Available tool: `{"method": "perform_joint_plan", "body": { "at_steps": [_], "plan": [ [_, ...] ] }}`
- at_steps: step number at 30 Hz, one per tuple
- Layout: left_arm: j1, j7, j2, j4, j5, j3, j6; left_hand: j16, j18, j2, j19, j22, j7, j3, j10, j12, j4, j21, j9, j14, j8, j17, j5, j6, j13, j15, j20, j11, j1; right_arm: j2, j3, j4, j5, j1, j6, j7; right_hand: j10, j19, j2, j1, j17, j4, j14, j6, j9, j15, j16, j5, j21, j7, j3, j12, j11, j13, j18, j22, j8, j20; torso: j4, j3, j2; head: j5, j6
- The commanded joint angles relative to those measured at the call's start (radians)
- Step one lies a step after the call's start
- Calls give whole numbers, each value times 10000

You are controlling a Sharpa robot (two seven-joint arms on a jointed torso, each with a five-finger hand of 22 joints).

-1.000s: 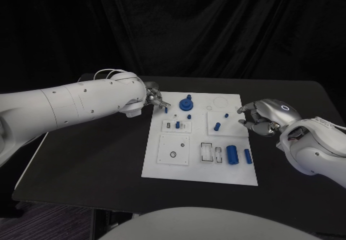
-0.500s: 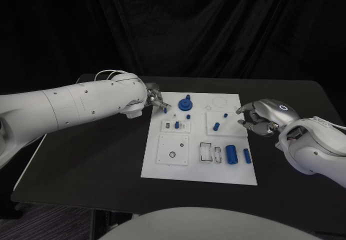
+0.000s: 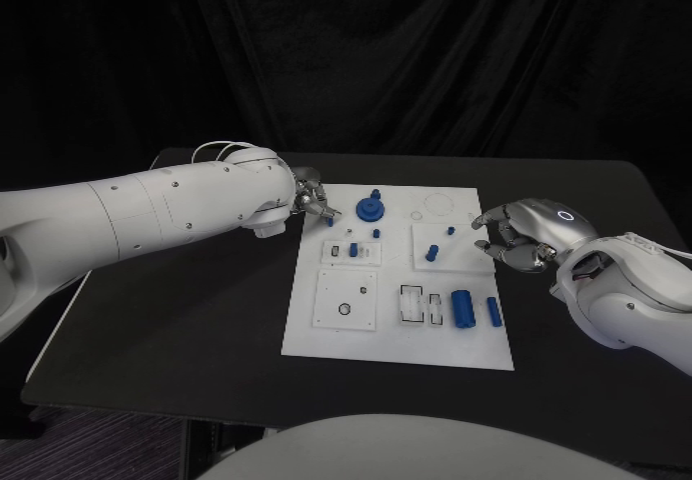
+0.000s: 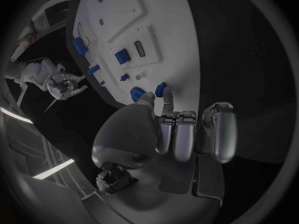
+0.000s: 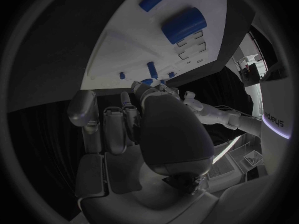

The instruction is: Assemble the parts on the task board

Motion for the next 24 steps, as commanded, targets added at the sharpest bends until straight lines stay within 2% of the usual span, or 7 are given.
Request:
{"method": "perform_joint_plan", "body": {
  "at_steps": [1,9,12,17,19,24],
  "plan": [
    [-24,186,30,0,4,7,167,27,104,-42,-6,2004,-14,107,1106,-32,-20,-43,-15,1038,-52,2634,78,63,2602,-8,19,-25,117,-15,3,30,-39,-22,111,-191,-74,-52,18,105,908,10,-15,72,-14,-18,-63,39,-59,-21,70,-68,-25,489,-11,1310,-52,-12,-9,4,4,27,2],
    [-49,181,40,-3,4,7,205,27,116,-118,-34,1990,-28,510,1106,-32,-160,-90,-94,1038,-190,2634,192,112,2602,-17,11,-37,306,-20,3,46,90,-22,115,-181,-94,-70,44,92,896,23,-28,143,-19,-17,-76,83,-88,-38,109,-84,-31,476,-6,1302,-24,-10,2,1,8,9,2],
    [-55,155,33,1,4,7,218,27,116,-267,-35,1991,-37,889,1106,-32,-263,-92,-124,1038,-258,2634,717,174,2602,-30,-2,-48,396,-25,3,48,113,-22,114,-181,-106,-74,50,90,900,25,-26,147,-22,-18,-73,99,-94,-39,117,-92,-32,465,-5,1301,-24,-10,3,-1,9,20,2],
    [-63,116,14,12,4,7,260,27,114,-674,-34,1992,-61,1764,1106,-32,-539,-90,-107,1038,-321,2634,1131,298,2602,-51,-23,-72,492,-17,3,36,130,-22,98,-180,-112,-87,55,90,886,25,-36,150,-26,-18,-83,120,-117,-40,127,-97,-34,460,0,1294,-25,-11,2,-1,9,25,2],
    [-66,108,6,21,4,7,252,27,116,-890,-37,1991,-52,2320,1106,-32,-688,-94,-63,1038,-333,2634,1444,336,2602,-52,-34,-74,470,-11,3,26,134,-22,93,-179,-121,-102,55,90,877,24,-43,148,-31,-19,-90,142,-143,-41,136,-103,-35,453,5,1287,-29,-11,2,-3,2,30,2],
    [-72,56,-30,68,4,7,170,27,113,-1369,-30,1994,-35,3715,1106,-32,-1004,-83,140,1038,-295,2634,1526,424,2602,-46,-23,-61,41,3,3,4,138,-22,89,-179,-125,-103,54,87,876,24,-45,142,-37,-20,-92,157,-143,-39,142,-106,-34,450,5,1287,-35,-11,4,-3,0,49,2]
  ]
}}
